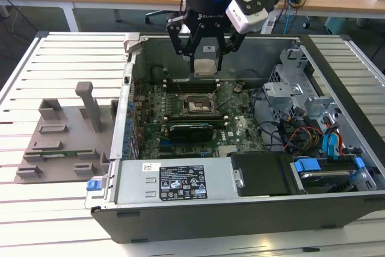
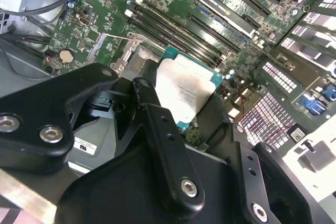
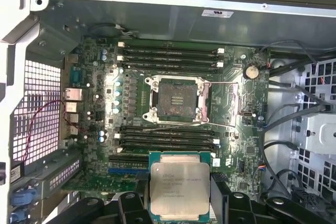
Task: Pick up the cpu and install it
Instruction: 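Pick up the cpu and move it towards the insertion slot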
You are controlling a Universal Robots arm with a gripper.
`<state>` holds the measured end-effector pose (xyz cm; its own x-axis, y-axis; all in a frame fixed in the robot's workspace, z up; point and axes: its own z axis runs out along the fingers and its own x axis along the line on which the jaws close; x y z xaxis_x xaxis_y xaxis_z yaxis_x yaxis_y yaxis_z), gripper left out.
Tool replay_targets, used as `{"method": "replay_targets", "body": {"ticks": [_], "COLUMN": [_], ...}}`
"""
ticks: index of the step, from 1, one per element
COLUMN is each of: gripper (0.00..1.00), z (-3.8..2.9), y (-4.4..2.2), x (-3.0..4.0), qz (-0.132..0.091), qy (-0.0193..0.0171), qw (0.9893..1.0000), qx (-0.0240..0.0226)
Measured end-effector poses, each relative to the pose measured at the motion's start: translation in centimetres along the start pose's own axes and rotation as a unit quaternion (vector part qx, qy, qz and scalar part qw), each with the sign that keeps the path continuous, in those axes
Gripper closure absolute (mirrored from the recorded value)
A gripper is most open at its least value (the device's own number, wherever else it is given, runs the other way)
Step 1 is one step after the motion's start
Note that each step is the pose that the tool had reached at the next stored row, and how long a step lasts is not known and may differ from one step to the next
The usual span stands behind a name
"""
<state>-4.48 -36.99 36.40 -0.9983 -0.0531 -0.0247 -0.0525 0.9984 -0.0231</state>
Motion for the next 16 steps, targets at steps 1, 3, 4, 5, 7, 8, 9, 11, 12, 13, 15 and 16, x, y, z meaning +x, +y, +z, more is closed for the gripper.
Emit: {"method": "replay_targets", "body": {"ticks": [1, 3, 4, 5, 7, 8, 9, 11, 12, 13, 15, 16], "gripper": [0.45, 0.45, 0.45, 0.45, 0.45, 0.45, 0.45, 0.45, 0.45, 0.45, 0.45, 0.45], "z": [0.03, 0.11, 0.15, 0.18, 0.27, 0.33, 0.4, 0.54, 0.67, 0.76, 0.95, 1.05], "y": [0.0, 0.0, 0.0, 0.0, 0.0, 0.0, 0.0, 0.0, 0.0, 0.0, 0.01, 0.03], "x": [-0.01, -0.04, -0.05, -0.07, -0.11, -0.14, -0.17, -0.21, -0.26, -0.28, -0.34, -0.39], "qz": [0.0, 0.0, 0.0, 0.0, 0.0, 0.0, 0.0, 0.0, 0.0, 0.0, 0.0, 0.0], "qy": [0.0, 0.0, 0.0, 0.0, 0.0, 0.0, 0.0, 0.0, 0.0, 0.0, 0.0, 0.0], "qw": [1.0, 1.0, 1.0, 1.0, 1.0, 1.0, 1.0, 1.0, 1.0, 1.0, 1.0, 1.0], "qx": [0.0, 0.0, 0.0, 0.0, 0.0, 0.0, 0.0, 0.0, 0.0, 0.0, 0.0, 0.0]}}
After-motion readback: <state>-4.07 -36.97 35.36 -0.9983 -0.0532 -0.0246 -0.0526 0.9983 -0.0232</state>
